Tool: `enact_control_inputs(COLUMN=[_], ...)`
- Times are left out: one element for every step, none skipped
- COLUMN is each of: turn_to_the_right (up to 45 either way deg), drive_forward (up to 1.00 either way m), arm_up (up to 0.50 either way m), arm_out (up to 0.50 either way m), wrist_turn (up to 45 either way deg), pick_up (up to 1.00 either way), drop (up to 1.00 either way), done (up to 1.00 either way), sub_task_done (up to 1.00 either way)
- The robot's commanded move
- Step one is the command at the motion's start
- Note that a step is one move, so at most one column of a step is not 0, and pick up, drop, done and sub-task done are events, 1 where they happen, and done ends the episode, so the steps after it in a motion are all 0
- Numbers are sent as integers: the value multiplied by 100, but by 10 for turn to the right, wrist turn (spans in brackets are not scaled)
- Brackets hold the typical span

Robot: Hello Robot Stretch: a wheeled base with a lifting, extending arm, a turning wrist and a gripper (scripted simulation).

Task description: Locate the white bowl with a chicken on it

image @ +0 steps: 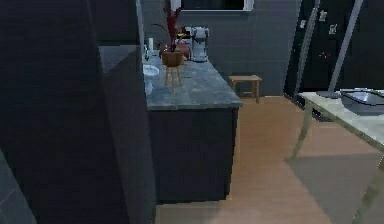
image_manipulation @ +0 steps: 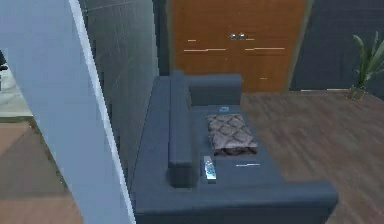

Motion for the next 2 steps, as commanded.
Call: enact_control_inputs(turn_to_the_right=[300, 0], drive_forward=[0, 100], arm_up=[0, 0], arm_out=[0, 0], wrist_turn=[0, 0], pick_up=[0, 0], drop=[0, 0], done=[0, 0], sub_task_done=[0, 0])
